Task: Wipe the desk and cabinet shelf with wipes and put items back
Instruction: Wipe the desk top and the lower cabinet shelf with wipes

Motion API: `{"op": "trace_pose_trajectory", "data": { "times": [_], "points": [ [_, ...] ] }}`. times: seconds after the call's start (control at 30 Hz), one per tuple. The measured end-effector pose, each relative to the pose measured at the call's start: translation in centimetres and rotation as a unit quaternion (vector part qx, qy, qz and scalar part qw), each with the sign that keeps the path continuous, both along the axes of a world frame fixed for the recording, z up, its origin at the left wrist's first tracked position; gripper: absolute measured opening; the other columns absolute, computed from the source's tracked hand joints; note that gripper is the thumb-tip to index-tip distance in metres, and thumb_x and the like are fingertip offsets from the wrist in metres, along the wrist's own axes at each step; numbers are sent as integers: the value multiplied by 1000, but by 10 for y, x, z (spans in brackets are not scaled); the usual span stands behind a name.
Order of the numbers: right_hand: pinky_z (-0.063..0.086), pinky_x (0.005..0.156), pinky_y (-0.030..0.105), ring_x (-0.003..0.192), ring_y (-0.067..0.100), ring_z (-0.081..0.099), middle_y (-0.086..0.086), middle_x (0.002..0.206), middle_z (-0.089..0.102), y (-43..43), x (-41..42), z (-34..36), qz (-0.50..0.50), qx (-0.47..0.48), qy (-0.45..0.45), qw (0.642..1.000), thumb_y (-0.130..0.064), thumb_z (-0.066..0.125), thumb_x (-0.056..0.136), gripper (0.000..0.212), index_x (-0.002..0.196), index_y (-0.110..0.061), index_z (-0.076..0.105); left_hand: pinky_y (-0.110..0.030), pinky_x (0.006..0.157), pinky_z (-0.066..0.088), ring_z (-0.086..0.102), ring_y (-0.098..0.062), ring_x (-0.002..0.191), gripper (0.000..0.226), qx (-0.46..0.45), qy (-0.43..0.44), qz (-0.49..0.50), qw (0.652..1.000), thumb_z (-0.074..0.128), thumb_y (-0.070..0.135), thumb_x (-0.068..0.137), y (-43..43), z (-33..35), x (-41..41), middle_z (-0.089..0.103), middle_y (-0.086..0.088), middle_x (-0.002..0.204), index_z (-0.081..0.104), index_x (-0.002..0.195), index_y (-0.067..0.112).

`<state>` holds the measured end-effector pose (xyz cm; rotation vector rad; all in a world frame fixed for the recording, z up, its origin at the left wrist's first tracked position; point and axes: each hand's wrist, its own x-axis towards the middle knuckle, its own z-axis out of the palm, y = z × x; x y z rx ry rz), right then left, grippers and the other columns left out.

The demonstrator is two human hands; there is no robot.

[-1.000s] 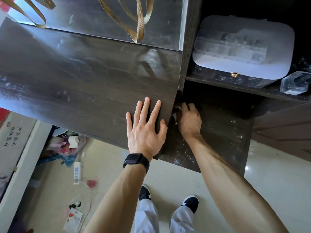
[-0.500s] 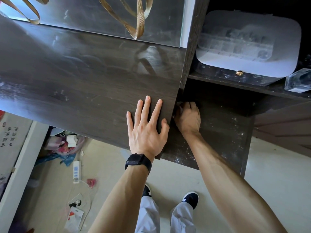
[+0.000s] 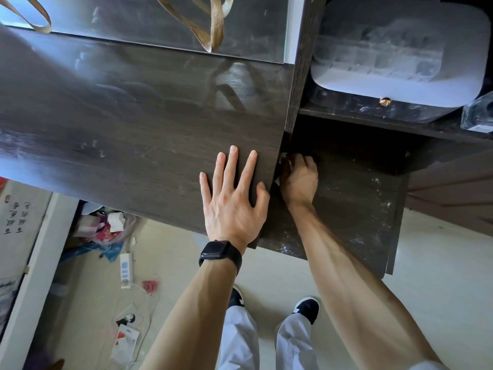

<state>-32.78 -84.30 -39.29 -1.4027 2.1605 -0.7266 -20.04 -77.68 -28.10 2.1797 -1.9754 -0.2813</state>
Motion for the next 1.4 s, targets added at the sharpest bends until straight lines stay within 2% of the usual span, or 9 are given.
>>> {"op": "trace_pose_trajectory", "data": {
  "times": [0.17,0.3,0.53,0.67,0.83,0.97,1.1,1.27,1.4],
  "points": [
    [52,78,45,92,37,56,19,103,60,1,-2,-2,38,-45,38,998,-11,58,88,15,100,-3,62,-53,124,9,8,-16,155,60,0,-3,0,1000,43,46,97,-1,0,0,20,7,166,29,155,42],
    [53,75,42,91,37,56,17,107,62,-1,-5,-3,75,-35,56,995,-4,63,83,22,103,-4,68,-54,124,9,8,-16,155,60,2,-3,-2,1000,43,45,97,-1,-1,0,20,7,166,29,155,42],
    [54,78,41,92,37,56,15,106,64,7,-9,-2,114,-29,61,991,-2,66,80,35,114,-8,68,-55,123,12,9,-17,155,60,-2,-8,-3,1000,43,45,96,-1,-1,1,21,6,166,30,155,41],
    [52,77,40,84,36,54,15,102,62,11,-7,0,139,-23,122,982,-6,64,79,38,117,-11,68,-55,123,10,9,-17,155,60,3,-8,-4,1000,42,45,97,0,-1,1,20,6,166,30,155,41],
    [49,90,47,110,40,46,15,128,50,7,-11,12,185,72,132,971,-10,58,86,42,128,-17,61,-55,123,10,9,-18,155,60,1,-9,-7,1000,41,45,97,-1,-2,1,20,5,167,29,155,40],
    [43,97,41,117,36,41,12,136,44,-1,-15,16,232,96,175,952,-13,52,92,40,131,-15,57,-56,123,10,9,-18,155,59,-1,-7,-5,1000,41,45,98,0,-1,0,20,5,166,29,155,40],
    [39,105,44,126,36,38,13,144,38,-11,-30,14,260,124,161,944,-20,47,95,43,138,-17,47,-57,123,11,9,-19,155,59,1,-10,-8,1000,39,46,98,-1,-1,1,20,4,166,28,156,40],
    [30,110,39,134,33,30,9,150,35,-19,-35,24,310,101,196,925,-13,43,99,39,136,-12,52,-56,123,11,8,-18,155,58,6,-7,-7,1000,38,46,98,0,0,0,19,5,167,27,156,40],
    [27,113,38,139,31,29,8,152,34,-20,-35,33,307,92,199,926,-18,40,103,38,139,-9,50,-56,123,11,9,-17,155,58,4,-8,-5,1000,38,47,99,0,1,1,20,6,166,27,155,41]
  ]
}}
